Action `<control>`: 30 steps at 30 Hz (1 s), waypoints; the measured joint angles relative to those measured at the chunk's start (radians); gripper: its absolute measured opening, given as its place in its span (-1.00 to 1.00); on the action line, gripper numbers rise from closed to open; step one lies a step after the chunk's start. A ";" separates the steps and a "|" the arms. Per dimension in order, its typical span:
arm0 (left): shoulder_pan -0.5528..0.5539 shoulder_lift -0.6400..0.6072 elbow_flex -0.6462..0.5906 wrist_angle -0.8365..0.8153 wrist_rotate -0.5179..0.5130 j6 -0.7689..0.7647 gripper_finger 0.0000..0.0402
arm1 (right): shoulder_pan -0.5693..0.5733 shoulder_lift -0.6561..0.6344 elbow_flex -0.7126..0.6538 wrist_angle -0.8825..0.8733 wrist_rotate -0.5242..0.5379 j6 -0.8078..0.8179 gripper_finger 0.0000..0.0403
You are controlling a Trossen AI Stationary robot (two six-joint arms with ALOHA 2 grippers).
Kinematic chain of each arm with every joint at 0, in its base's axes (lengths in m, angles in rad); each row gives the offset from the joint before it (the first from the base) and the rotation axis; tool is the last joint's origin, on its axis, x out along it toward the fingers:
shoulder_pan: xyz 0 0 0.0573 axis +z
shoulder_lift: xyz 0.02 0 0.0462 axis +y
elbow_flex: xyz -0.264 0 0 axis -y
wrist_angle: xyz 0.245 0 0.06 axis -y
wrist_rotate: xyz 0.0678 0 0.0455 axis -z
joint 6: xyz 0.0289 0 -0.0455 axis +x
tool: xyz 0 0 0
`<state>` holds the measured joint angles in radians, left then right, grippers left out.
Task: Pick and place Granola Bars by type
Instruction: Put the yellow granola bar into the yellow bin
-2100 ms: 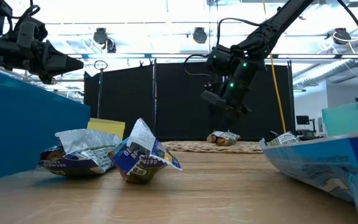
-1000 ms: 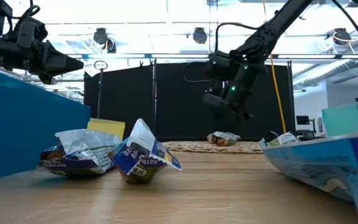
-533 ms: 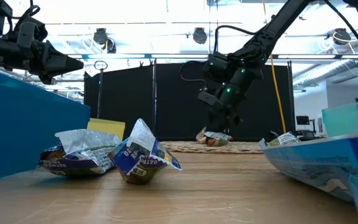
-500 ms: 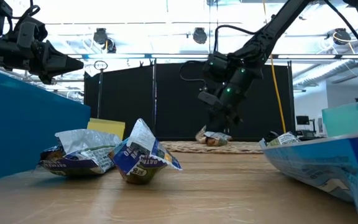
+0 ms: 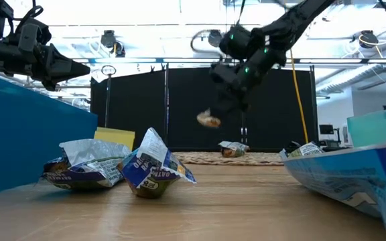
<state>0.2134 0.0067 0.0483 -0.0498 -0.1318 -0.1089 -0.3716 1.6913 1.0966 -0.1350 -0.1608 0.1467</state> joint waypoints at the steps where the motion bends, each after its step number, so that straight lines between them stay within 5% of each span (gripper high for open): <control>1: 0.000 0.000 0.000 0.000 0.000 0.000 -0.82 | 0.015 -0.015 0.000 0.002 0.000 -0.009 -1.00; 18: 0.000 0.000 0.000 0.179 0.000 -0.025 -0.82 | 0.255 -0.092 0.002 0.116 0.002 -0.121 -1.00; 30: 0.000 0.000 0.000 0.218 0.000 -0.050 -0.82 | 0.319 -0.092 0.002 0.239 0.000 -0.175 -1.00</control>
<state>0.2134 0.0064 0.0483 0.1685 -0.1319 -0.1590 -0.0525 1.5993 1.0985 0.1037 -0.1612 -0.0278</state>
